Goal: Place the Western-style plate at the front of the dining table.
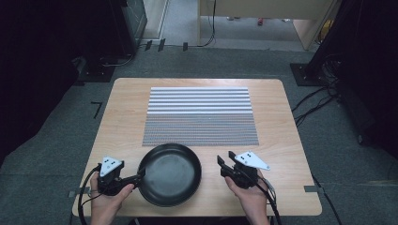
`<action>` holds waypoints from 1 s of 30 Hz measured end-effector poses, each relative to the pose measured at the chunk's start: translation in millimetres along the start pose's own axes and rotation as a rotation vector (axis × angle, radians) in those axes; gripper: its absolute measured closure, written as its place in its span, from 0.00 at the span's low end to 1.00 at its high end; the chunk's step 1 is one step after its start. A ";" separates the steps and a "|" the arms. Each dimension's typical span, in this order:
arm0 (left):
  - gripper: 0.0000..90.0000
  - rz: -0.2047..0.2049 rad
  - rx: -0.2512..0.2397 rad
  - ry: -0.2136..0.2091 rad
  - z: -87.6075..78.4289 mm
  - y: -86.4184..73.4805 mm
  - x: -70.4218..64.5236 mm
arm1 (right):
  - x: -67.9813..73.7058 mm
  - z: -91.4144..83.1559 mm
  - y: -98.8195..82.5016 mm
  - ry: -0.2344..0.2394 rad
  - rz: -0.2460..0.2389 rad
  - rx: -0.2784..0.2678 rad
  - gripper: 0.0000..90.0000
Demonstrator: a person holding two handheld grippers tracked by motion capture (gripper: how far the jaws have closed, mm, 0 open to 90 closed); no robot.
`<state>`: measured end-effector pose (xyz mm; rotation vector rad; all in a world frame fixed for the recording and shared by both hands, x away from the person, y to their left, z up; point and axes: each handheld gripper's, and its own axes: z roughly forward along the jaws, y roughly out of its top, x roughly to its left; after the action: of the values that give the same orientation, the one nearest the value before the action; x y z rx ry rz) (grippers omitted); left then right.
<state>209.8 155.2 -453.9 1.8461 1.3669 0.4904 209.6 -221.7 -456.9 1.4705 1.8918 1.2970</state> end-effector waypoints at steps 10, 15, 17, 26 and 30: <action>0.30 -0.011 0.022 -0.016 3.3 -1.7 -2.1 | 18.6 7.2 2.9 0.113 0.111 -0.029 0.63; 0.33 -0.024 0.031 -0.037 4.2 -2.6 -0.6 | 27.6 14.6 -1.4 0.154 0.128 0.010 0.63; 0.36 -0.027 0.035 -0.049 4.1 -3.0 0.7 | 33.5 18.1 -4.9 0.168 0.103 0.035 0.65; 0.58 -0.064 0.083 -0.060 8.6 -4.9 7.4 | 42.6 29.0 -12.4 0.138 0.130 0.082 0.79; 0.69 -0.097 0.082 -0.107 8.6 -5.3 12.5 | 40.3 32.7 -16.5 0.146 0.163 0.095 0.79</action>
<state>216.8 164.4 -465.0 1.8335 1.4143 0.2855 211.9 -171.6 -478.2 1.6484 1.9848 1.4408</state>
